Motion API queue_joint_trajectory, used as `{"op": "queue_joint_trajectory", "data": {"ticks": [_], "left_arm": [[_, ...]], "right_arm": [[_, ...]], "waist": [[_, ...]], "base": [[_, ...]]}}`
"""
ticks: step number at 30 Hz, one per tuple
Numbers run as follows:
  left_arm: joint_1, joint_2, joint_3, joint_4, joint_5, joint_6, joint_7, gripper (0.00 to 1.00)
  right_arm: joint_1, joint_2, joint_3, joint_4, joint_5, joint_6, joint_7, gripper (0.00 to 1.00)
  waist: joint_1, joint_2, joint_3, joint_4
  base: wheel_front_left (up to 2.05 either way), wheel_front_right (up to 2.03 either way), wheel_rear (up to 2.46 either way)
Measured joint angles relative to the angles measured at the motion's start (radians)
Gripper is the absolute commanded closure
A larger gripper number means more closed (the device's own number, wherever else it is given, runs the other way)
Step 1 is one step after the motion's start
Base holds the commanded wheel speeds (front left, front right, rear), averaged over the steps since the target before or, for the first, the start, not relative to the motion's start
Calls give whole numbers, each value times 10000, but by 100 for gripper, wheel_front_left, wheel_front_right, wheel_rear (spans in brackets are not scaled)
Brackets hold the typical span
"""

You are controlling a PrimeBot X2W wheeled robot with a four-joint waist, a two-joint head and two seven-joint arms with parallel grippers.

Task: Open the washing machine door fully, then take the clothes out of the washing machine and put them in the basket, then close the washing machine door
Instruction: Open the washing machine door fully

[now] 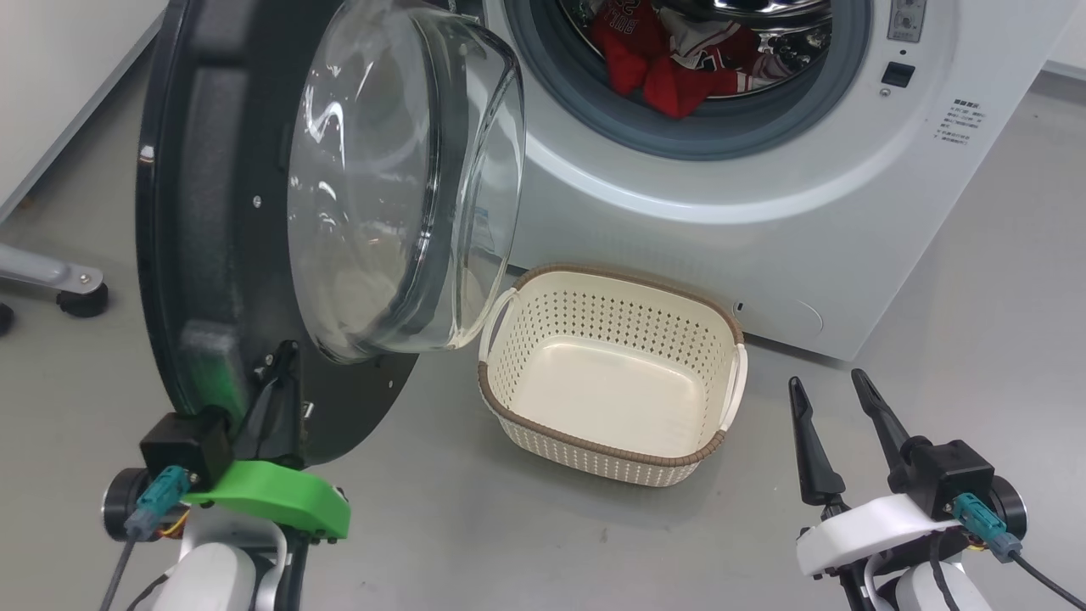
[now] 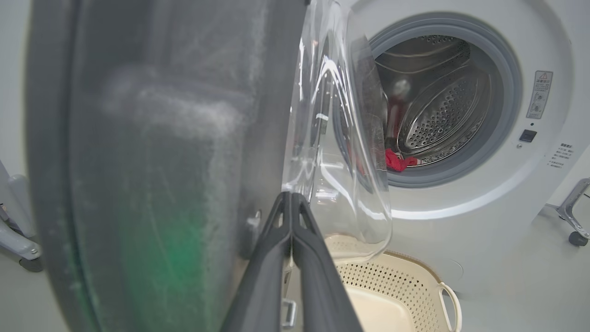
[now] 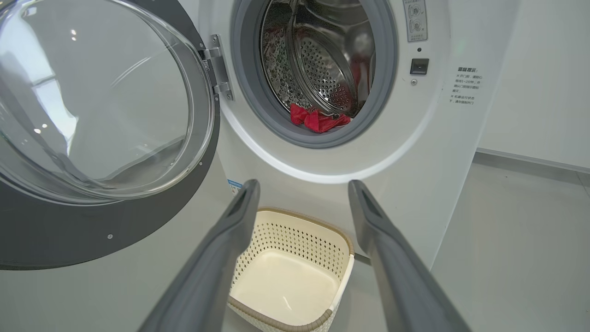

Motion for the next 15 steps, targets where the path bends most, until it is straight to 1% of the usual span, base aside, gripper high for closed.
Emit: {"op": "queue_joint_trajectory", "data": {"ticks": [9,11,12,15], "left_arm": [[-3,150,951,291,-148,4,-238,100],[-4,213,1129,328,-163,4,-261,100],[-14,284,1319,405,-176,4,-263,100],[-28,374,1584,537,-219,4,-320,100]], "right_arm": [[-8,6,56,-17,-75,98,0,0],[-15,6,82,-56,-111,100,0,0],[-66,6,123,-63,-174,176,0,0],[-120,6,132,-96,-274,184,0,0]], "waist": [[0,0,70,0],[0,0,110,-11],[0,0,166,-29],[0,0,256,-59]], "base": [[0,0,0],[0,0,0],[0,0,0],[0,0,0]]}}
